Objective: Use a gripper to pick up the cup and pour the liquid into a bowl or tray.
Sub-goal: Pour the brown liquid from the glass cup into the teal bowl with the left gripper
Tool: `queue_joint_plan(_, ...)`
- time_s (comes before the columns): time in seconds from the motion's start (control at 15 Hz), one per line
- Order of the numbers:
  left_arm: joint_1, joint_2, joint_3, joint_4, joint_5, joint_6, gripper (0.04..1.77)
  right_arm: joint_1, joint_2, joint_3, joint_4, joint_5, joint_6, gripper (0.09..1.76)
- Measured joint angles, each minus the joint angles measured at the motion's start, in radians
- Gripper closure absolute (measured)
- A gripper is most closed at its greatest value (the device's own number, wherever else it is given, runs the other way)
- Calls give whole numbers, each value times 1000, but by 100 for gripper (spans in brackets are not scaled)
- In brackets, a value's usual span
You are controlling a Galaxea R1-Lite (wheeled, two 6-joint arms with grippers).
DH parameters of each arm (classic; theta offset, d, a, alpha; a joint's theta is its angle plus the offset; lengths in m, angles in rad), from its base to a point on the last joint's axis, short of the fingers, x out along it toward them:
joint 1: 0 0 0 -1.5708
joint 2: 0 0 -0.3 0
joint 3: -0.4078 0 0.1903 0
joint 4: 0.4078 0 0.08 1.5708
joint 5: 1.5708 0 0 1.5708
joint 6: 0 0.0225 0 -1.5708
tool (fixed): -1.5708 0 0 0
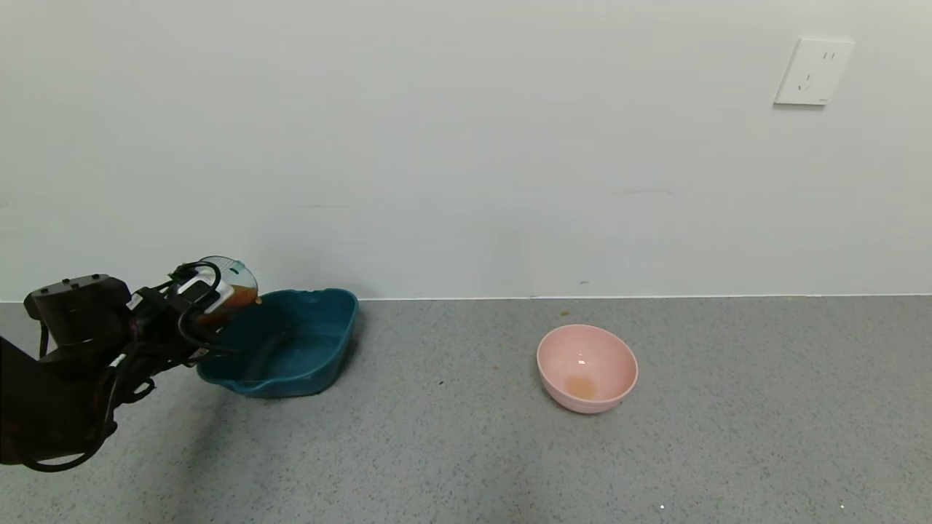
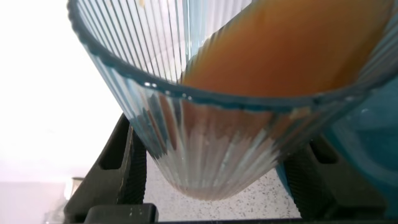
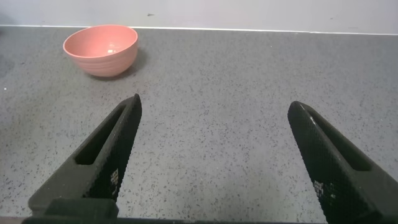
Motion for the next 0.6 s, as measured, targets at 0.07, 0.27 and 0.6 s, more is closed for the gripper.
queue_joint_plan(0.07,1,-1,-1,0,0,17,55,0,0,0,0,0,0,14)
queue_joint_plan(0.27,4,-4,2,0,1,74,55,0,0,0,0,0,0,14)
queue_joint_plan(0.6,2,-7,2,-6,1,110,55,0,0,0,0,0,0,14)
